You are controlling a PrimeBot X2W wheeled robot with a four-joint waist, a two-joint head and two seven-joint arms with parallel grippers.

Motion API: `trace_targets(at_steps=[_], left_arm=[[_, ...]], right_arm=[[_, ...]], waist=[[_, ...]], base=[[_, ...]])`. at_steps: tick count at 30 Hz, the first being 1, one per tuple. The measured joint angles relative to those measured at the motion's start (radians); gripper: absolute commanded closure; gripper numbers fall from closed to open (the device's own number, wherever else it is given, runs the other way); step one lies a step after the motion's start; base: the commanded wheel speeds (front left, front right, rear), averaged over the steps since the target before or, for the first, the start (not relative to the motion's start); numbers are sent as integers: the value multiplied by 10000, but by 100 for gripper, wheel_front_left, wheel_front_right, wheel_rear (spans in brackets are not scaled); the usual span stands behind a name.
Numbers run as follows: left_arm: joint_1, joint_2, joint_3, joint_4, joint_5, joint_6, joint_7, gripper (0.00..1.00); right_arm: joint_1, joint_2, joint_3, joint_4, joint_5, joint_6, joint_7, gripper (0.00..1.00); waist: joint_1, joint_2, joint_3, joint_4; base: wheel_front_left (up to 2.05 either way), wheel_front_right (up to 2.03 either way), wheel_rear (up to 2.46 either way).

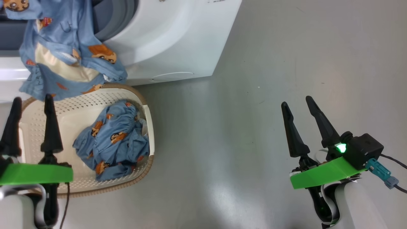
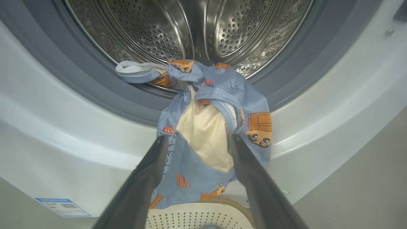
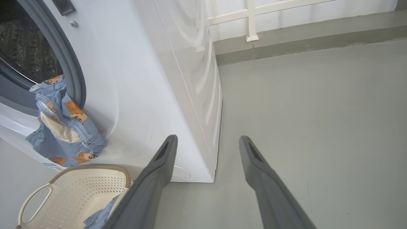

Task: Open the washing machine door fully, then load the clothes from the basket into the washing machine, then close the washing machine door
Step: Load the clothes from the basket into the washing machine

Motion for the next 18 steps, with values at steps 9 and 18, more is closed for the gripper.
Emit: trace_targets(at_steps=[9, 18], left_arm=[[895, -493, 314, -339, 355, 0, 0, 0], [1546, -665, 604, -462, 433, -2, 0, 0]], right_arm=[[36, -2, -71, 0, -98, 0, 0, 0], [37, -4, -81, 2, -98, 0, 0, 0]], waist=[[0, 0, -108, 185], [0, 0, -174, 242]], base=[[0, 0, 0], [0, 0, 0]])
